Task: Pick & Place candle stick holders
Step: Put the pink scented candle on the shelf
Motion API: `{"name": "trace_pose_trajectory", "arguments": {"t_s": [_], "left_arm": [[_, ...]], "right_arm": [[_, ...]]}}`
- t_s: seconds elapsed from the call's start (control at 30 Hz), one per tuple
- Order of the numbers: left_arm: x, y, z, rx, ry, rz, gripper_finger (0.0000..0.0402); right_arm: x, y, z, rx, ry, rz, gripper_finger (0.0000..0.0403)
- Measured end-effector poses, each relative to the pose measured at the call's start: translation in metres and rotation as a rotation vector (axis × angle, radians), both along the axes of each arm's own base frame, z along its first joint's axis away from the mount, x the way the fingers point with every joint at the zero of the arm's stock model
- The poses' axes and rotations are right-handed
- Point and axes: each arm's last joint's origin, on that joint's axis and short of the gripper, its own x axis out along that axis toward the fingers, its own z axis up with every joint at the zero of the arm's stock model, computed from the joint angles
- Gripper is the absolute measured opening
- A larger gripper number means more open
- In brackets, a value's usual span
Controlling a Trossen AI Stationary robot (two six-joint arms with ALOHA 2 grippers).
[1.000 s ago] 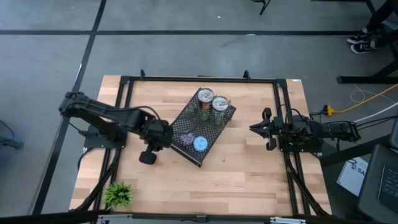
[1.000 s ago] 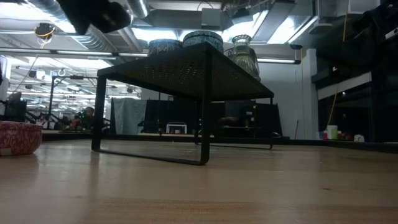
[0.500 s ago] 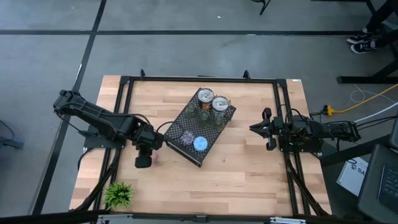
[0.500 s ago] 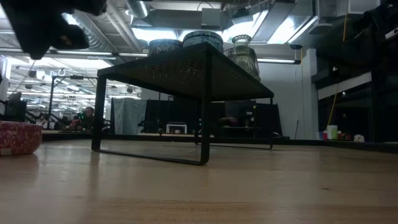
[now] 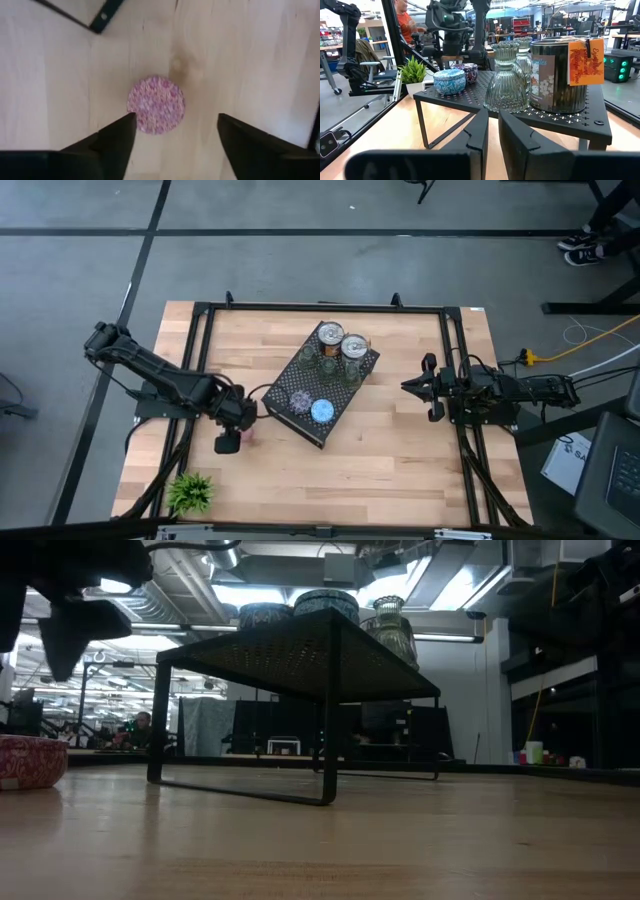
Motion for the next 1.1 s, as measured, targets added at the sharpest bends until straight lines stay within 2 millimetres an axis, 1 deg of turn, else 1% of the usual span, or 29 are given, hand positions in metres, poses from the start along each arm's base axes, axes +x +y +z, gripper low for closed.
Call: {"name": "trace_pose_trajectory", "arguments": {"t_s": [0.2,0.33,0.53,0.67,0.87,1.1], "left_arm": [[0.002,-0.005,-0.005,0.066,-0.078,-0.028,0.0328],[-0.003,-0.012,-0.014,0.119,-0.118,-0.054,0.0354],[-0.011,-0.016,-0.025,0.105,-0.116,-0.034,0.0387],[-0.015,-0.015,-0.029,0.103,-0.111,-0.026,0.0398],[-0.017,-0.013,-0.033,0.102,-0.118,-0.021,0.0400],[-0.021,-0.011,-0.047,0.112,-0.107,-0.021,0.0400]], "right_arm": [[0.000,0.000,0.000,0.000,0.000,0.000,0.0048],[0.000,0.000,0.000,0.000,0.000,0.000,0.0048],[0.000,0.000,0.000,0.000,0.000,0.000,0.0048],[0.000,0.000,0.000,0.000,0.000,0.000,0.0048],[0.000,0.000,0.000,0.000,0.000,0.000,0.0048],[0.000,0.000,0.000,0.000,0.000,0.000,0.0048]]}}
